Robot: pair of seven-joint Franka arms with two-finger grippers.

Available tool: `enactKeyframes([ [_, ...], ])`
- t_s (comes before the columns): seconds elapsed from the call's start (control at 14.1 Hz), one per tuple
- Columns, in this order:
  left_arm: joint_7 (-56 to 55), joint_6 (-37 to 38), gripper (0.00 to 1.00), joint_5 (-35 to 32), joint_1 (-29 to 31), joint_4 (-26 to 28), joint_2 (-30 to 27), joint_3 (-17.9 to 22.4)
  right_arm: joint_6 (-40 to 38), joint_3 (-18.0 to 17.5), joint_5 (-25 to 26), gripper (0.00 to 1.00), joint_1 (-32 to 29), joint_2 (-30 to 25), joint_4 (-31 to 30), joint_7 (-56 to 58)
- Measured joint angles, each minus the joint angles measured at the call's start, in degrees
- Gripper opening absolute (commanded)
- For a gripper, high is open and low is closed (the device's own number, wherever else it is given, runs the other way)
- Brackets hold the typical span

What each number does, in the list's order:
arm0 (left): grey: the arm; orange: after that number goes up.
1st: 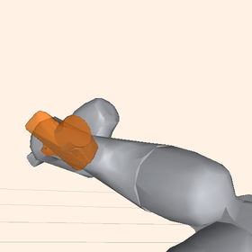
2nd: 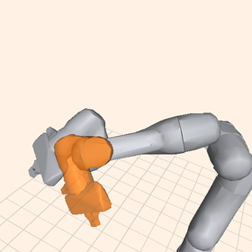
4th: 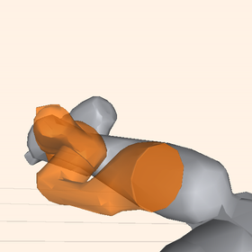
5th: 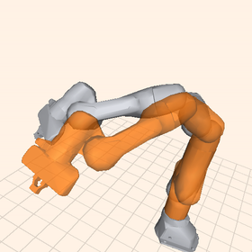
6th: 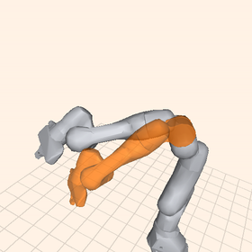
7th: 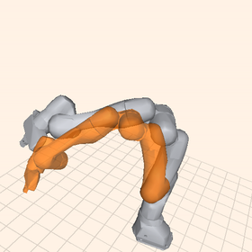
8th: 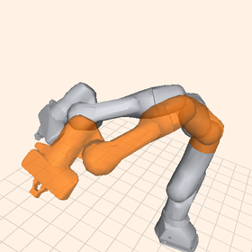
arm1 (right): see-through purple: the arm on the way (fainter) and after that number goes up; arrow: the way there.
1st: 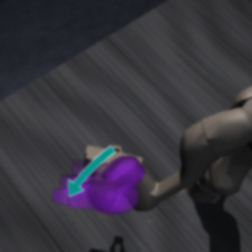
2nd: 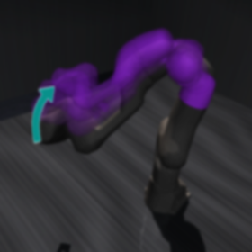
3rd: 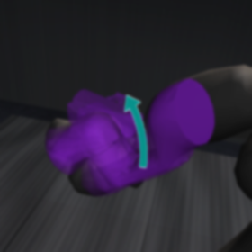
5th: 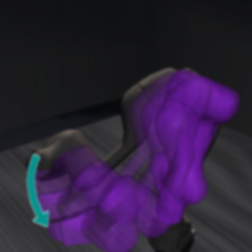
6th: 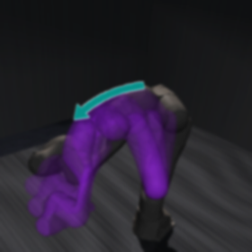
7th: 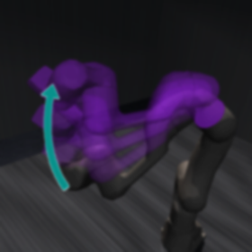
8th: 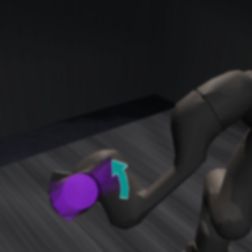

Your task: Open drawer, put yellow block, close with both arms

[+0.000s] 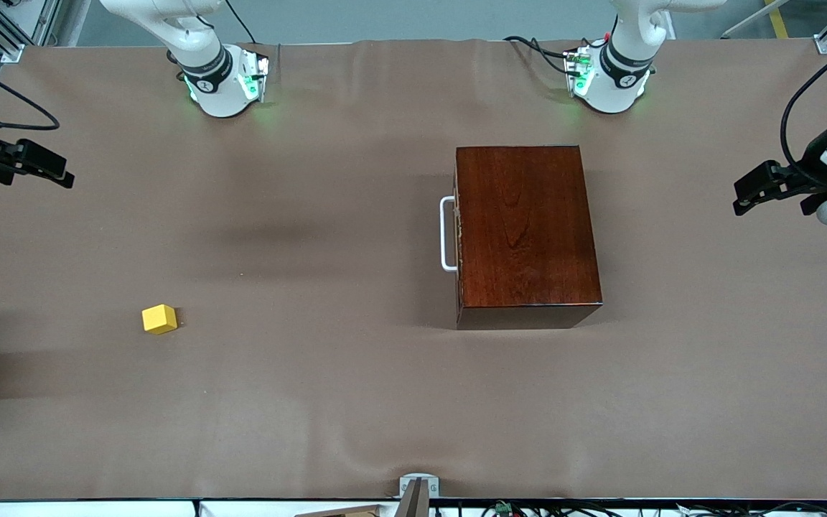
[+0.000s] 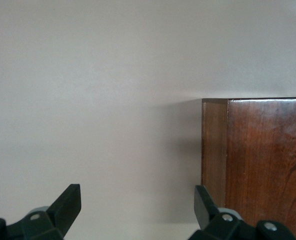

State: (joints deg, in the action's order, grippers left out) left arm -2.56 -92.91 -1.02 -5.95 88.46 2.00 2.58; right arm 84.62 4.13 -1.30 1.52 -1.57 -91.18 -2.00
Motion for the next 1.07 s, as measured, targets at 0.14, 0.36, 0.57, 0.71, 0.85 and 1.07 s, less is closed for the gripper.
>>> enactKeyframes([
  [0.14,0.0,0.0,1.0,0.0,0.0,0.0,-0.01,0.02,0.0,0.0,0.0,1.0,0.0,0.02,0.0,0.0],
  [0.36,0.0,0.0,1.0,0.0,0.0,0.0,-0.09,0.03,0.0,0.02,0.0,1.0,0.0,0.16,-0.01,0.0],
  [0.57,0.0,0.0,1.0,0.0,0.0,0.0,-0.09,0.03,0.01,-0.01,0.0,1.0,0.0,0.57,-0.03,0.01],
  [0.71,0.0,-0.01,1.0,0.0,-0.01,0.0,-0.09,0.03,0.03,-0.02,0.0,1.0,0.01,0.78,-0.04,0.02],
  [0.85,0.0,-0.16,1.0,0.0,-0.09,0.0,-0.09,0.01,0.3,0.0,0.0,1.0,0.0,0.87,-0.31,0.02],
  [1.07,-2.21,-0.22,1.0,0.0,-0.85,-0.01,0.12,-0.38,3.29,0.04,0.0,1.0,-0.01,1.02,-2.82,0.02],
])
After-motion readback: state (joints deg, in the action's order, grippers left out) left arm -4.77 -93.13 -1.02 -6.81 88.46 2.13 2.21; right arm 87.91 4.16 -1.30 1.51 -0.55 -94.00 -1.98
